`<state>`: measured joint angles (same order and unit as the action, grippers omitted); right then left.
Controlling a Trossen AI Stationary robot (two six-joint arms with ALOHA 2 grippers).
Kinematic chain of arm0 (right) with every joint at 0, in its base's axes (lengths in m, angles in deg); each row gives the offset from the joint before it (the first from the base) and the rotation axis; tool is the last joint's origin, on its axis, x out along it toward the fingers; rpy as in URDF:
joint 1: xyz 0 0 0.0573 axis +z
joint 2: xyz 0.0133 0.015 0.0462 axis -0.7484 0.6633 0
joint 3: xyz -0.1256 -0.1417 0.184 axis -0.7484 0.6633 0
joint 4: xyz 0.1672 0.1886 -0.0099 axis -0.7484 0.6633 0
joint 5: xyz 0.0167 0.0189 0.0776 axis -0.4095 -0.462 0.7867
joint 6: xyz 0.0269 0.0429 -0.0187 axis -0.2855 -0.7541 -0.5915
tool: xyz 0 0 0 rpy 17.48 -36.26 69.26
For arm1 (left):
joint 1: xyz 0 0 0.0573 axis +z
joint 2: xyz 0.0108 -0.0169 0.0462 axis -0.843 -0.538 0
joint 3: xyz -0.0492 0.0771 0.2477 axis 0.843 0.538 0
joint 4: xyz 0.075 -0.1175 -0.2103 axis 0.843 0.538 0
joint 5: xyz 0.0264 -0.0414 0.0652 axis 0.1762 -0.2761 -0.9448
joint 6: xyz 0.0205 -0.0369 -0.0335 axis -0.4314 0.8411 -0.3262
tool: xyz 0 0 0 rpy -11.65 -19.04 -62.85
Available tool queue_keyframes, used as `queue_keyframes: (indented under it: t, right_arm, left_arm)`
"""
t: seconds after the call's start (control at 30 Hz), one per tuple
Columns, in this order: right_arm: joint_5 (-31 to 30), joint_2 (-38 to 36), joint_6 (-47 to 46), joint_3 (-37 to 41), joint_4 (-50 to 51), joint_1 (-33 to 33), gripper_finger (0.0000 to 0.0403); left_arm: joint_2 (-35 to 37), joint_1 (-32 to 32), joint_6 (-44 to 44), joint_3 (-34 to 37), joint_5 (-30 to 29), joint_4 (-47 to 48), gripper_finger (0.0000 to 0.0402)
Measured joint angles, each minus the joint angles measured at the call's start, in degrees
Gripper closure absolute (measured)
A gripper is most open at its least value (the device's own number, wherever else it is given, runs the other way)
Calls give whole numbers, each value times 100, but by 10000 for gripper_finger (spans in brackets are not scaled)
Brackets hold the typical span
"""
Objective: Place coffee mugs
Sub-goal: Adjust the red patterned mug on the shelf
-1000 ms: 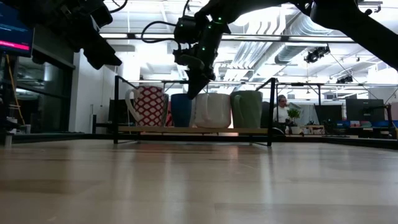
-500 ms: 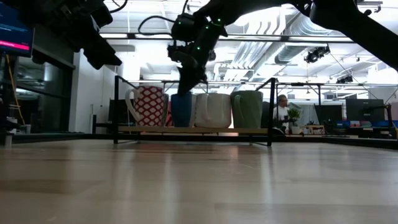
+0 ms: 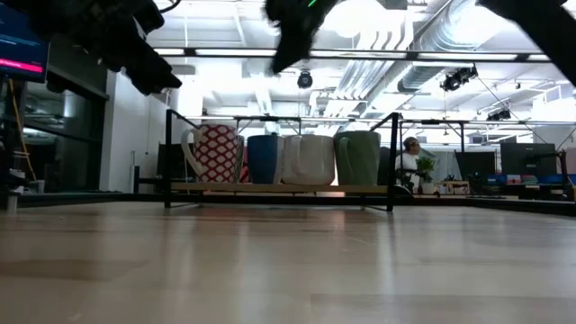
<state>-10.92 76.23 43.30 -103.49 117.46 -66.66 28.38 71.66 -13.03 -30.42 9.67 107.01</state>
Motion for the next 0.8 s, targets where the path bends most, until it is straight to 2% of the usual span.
queue_keyframes:
  t: [0.23,0.33,0.4,0.53,0.7,0.8]
  right_arm:
    - [-865,-1261,-607,39,2497,117,368]
    - [-906,-1842,-865,544,2581,339,368]
    - [-824,-2382,-872,1270,2471,472,368]
    - [-903,-3710,-1418,3420,1927,678,368]
    - [-809,-5522,-2116,6208,73,980,368]
    - [-722,-6391,-2513,7568,-970,1117,368]
  left_arm:
    - [0,1,1,0,-36,-209,232]
    - [0,-1,75,0,-250,-226,232]
    - [0,-1,199,0,-472,-227,232]
    - [0,3,473,0,-638,-221,232]
    - [0,1,554,0,-654,-220,232]
    - [0,1,557,0,-656,-216,232]
